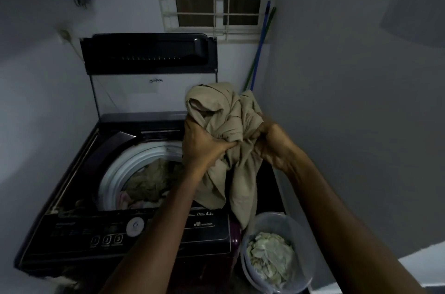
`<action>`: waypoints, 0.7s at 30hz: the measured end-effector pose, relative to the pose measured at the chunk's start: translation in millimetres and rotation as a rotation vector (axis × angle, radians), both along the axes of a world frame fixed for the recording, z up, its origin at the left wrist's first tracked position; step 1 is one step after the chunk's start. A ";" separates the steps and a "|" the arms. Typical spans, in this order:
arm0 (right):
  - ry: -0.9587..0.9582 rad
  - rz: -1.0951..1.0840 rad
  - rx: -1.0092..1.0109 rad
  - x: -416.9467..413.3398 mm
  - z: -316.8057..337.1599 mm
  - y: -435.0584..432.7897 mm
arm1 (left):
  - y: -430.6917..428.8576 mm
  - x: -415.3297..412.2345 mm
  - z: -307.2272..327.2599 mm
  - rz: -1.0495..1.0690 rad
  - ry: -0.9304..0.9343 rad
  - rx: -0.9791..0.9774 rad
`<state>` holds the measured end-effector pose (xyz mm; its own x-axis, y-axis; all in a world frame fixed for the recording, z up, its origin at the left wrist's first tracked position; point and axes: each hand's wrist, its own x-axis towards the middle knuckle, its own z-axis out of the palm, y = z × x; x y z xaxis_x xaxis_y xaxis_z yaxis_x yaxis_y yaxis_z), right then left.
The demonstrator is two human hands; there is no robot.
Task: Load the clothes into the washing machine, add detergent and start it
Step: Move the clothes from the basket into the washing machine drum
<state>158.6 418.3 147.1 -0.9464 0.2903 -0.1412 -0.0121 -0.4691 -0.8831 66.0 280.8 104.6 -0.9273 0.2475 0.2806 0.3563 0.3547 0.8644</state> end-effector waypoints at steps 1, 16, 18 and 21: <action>0.025 0.060 0.014 -0.1 -1.9 0.5 | -2.1 -3.2 -1.0 0.036 -0.018 0.044; -0.305 -0.062 0.976 -23.3 -158.6 -13.6 | -46.3 -77.6 15.7 0.181 -0.143 0.316; -0.336 -0.267 0.857 -38.2 -156.2 -15.9 | -57.8 -82.4 12.0 0.187 -0.124 0.282; -0.226 -0.521 0.381 -55.3 -120.6 -9.1 | -73.9 -90.2 3.4 0.196 -0.092 0.173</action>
<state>103.3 409.3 26.5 -0.6290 0.7687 -0.1164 0.0518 -0.1079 -0.9928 -24.2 206.9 108.1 -0.9763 0.0161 0.2158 0.2127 0.2531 0.9438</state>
